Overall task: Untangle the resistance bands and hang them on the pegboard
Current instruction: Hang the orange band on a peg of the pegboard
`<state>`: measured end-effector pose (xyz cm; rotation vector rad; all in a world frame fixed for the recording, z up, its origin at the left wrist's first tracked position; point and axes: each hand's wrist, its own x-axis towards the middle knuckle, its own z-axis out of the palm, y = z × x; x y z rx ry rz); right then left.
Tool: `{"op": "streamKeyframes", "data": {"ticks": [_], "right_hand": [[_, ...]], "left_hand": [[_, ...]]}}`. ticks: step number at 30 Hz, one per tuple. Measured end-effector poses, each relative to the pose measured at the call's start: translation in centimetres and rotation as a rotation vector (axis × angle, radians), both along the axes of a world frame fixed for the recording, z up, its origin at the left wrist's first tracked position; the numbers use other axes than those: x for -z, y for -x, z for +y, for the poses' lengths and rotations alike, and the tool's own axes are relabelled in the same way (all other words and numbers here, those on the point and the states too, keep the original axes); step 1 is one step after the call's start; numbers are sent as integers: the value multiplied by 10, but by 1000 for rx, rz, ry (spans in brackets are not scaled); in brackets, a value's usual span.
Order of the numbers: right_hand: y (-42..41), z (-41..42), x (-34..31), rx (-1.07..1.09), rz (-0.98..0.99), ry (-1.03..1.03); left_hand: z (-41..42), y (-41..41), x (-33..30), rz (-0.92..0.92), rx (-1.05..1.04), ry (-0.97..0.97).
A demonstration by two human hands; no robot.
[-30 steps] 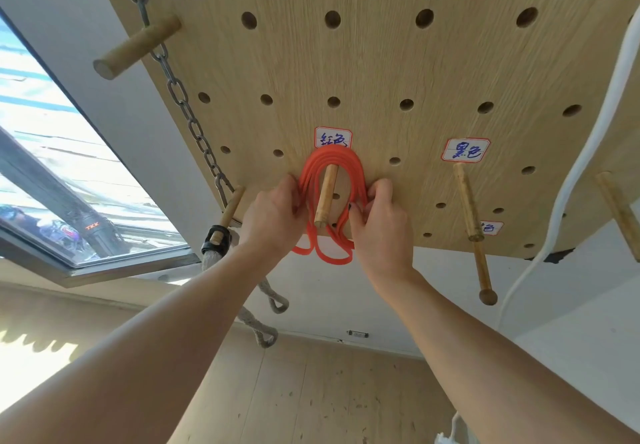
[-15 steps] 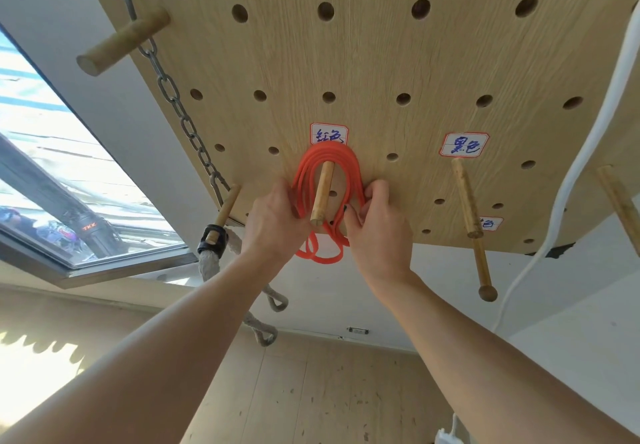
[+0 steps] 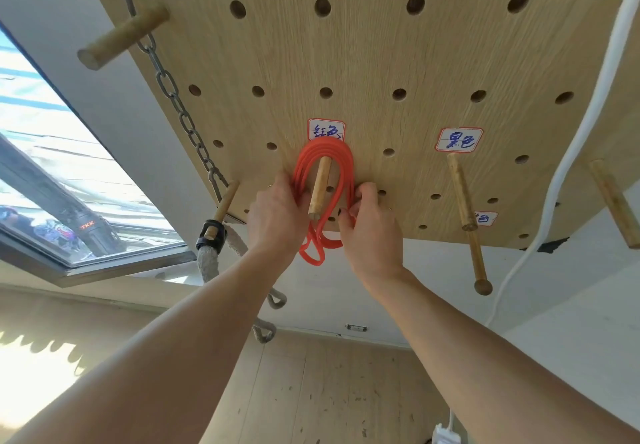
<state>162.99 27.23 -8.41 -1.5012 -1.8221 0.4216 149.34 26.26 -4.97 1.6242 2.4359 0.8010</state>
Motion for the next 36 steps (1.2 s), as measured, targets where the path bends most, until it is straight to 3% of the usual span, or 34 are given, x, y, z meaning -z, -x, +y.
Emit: {"op": "streamKeyframes", "data": {"ticks": [16,25,36], "right_hand": [[-15,-18,-7,111,111,254],[-31,-79,5,122,141,207],[-75,-171,42,231,-4,328]], "left_hand": [[-37,-6,-22,-120,14,109],[-96,-4,-5,84,152,139],[-181,-11,57,145,348,421]]}}
